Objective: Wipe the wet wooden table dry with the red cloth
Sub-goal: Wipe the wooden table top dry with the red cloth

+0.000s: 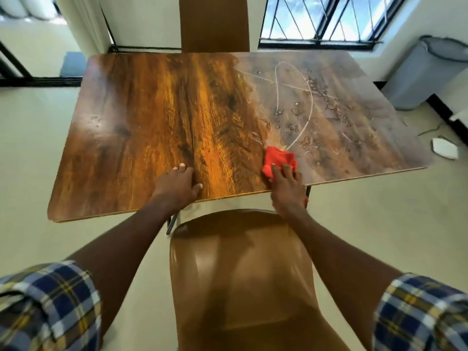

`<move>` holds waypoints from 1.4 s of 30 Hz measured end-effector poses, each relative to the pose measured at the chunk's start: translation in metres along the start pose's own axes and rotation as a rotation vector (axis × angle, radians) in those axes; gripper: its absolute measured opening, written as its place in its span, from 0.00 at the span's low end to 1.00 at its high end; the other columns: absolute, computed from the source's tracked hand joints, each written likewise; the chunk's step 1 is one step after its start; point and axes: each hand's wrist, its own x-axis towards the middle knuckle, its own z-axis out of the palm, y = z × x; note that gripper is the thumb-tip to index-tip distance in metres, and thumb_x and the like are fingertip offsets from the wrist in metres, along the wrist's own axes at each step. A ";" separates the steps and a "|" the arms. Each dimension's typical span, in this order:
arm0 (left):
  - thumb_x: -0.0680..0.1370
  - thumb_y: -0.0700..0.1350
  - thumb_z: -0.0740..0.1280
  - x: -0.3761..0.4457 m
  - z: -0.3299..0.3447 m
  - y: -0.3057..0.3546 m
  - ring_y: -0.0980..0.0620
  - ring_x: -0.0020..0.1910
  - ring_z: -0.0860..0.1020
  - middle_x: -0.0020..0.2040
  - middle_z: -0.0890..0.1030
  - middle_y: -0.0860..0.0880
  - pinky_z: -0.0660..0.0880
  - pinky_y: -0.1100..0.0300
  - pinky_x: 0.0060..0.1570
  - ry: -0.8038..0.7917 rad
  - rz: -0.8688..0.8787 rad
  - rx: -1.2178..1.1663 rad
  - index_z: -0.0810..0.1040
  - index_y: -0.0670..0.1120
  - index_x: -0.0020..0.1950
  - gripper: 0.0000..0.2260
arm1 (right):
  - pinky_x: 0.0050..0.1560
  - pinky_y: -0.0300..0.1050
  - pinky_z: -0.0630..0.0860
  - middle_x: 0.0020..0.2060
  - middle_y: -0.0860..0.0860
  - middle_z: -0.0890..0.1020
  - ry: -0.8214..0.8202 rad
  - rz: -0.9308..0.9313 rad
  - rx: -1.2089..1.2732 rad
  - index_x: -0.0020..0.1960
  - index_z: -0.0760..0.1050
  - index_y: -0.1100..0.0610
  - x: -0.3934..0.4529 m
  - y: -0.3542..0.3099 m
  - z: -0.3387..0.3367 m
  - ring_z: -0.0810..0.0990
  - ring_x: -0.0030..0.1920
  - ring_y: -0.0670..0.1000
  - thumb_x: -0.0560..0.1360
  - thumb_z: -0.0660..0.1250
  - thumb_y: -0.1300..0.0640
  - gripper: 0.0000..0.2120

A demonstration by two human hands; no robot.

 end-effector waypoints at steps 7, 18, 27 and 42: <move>0.85 0.54 0.59 -0.005 0.006 0.024 0.38 0.79 0.65 0.82 0.63 0.42 0.69 0.41 0.74 -0.019 -0.053 -0.093 0.67 0.45 0.79 0.24 | 0.76 0.66 0.66 0.82 0.51 0.64 0.053 -0.206 0.116 0.82 0.64 0.45 -0.004 -0.076 0.000 0.61 0.78 0.63 0.83 0.65 0.55 0.28; 0.87 0.51 0.54 -0.009 0.039 0.034 0.41 0.84 0.53 0.86 0.52 0.45 0.63 0.41 0.78 0.004 -0.117 -0.142 0.54 0.45 0.85 0.27 | 0.66 0.68 0.74 0.82 0.56 0.64 0.051 -0.039 -0.051 0.80 0.64 0.45 0.015 0.057 -0.012 0.65 0.76 0.69 0.81 0.66 0.54 0.29; 0.85 0.52 0.61 0.008 0.033 0.101 0.36 0.81 0.60 0.85 0.55 0.43 0.67 0.35 0.74 0.022 -0.197 -0.208 0.59 0.47 0.82 0.27 | 0.71 0.63 0.72 0.78 0.51 0.69 0.149 -0.279 0.123 0.81 0.63 0.44 0.033 0.009 -0.010 0.68 0.74 0.61 0.82 0.67 0.49 0.29; 0.87 0.54 0.55 0.017 0.044 0.173 0.34 0.84 0.45 0.86 0.44 0.48 0.56 0.33 0.79 -0.089 -0.402 -0.212 0.46 0.49 0.86 0.31 | 0.70 0.73 0.70 0.81 0.57 0.63 0.015 -0.084 0.016 0.81 0.63 0.48 0.070 0.165 -0.034 0.59 0.80 0.70 0.83 0.66 0.50 0.28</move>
